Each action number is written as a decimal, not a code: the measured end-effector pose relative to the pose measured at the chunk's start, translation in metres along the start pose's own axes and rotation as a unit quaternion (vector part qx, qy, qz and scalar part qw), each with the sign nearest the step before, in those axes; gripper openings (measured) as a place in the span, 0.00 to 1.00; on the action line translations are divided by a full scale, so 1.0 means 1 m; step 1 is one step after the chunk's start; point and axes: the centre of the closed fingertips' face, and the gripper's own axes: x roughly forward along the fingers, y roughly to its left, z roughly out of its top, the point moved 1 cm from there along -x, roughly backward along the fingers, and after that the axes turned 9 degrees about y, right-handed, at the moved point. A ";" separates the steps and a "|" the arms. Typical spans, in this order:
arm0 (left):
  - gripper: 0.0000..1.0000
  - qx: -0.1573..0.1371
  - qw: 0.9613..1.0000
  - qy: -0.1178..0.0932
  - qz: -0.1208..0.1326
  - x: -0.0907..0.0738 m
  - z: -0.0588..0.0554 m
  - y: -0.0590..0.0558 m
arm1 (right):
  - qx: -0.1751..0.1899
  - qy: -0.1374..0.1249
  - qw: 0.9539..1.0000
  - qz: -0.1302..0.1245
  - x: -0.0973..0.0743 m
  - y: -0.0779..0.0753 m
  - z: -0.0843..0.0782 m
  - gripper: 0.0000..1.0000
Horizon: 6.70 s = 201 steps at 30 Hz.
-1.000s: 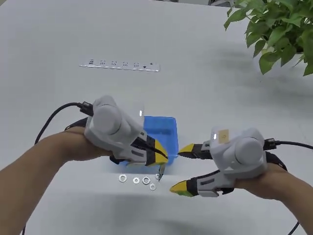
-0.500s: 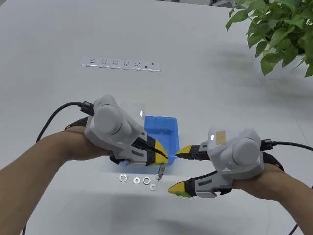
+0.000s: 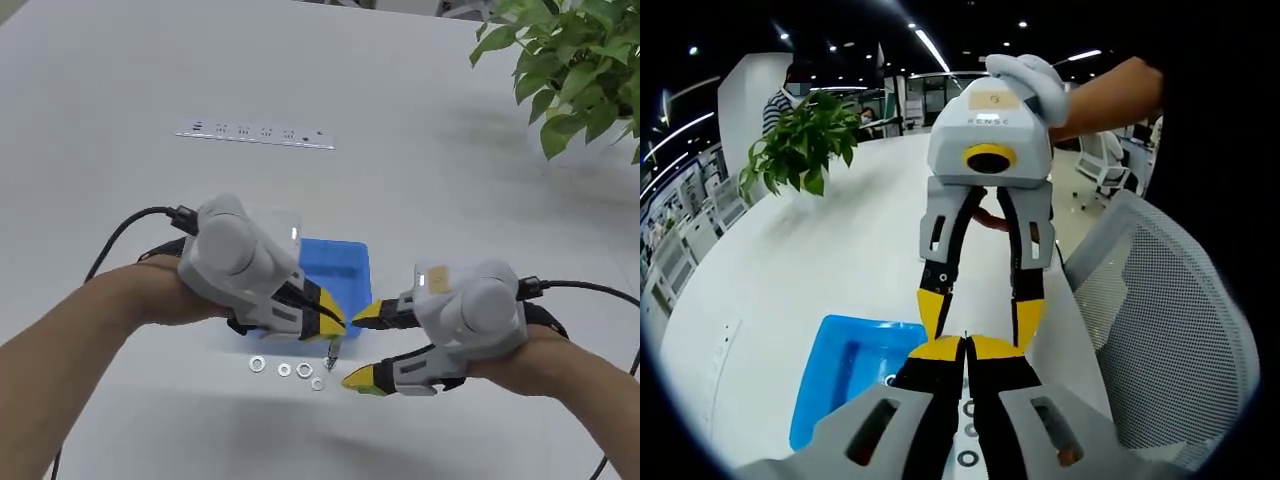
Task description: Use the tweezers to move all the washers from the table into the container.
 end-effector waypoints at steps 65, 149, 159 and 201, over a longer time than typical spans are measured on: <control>0.06 0.003 1.000 0.011 -0.002 0.003 -0.002 -0.002 | -0.047 0.036 0.998 0.012 0.026 -0.002 0.003 0.04; 0.99 -0.167 0.977 -0.054 0.125 -0.064 -0.056 0.019 | -0.104 0.013 0.994 -0.017 0.005 -0.067 0.062 0.06; 0.95 -0.160 0.977 -0.052 0.129 -0.067 -0.058 0.028 | -0.101 0.017 0.995 -0.012 0.026 -0.073 0.057 0.06; 0.17 -0.048 0.993 -0.022 0.103 -0.036 -0.033 0.075 | -0.107 0.033 0.994 0.007 0.053 -0.084 0.049 0.07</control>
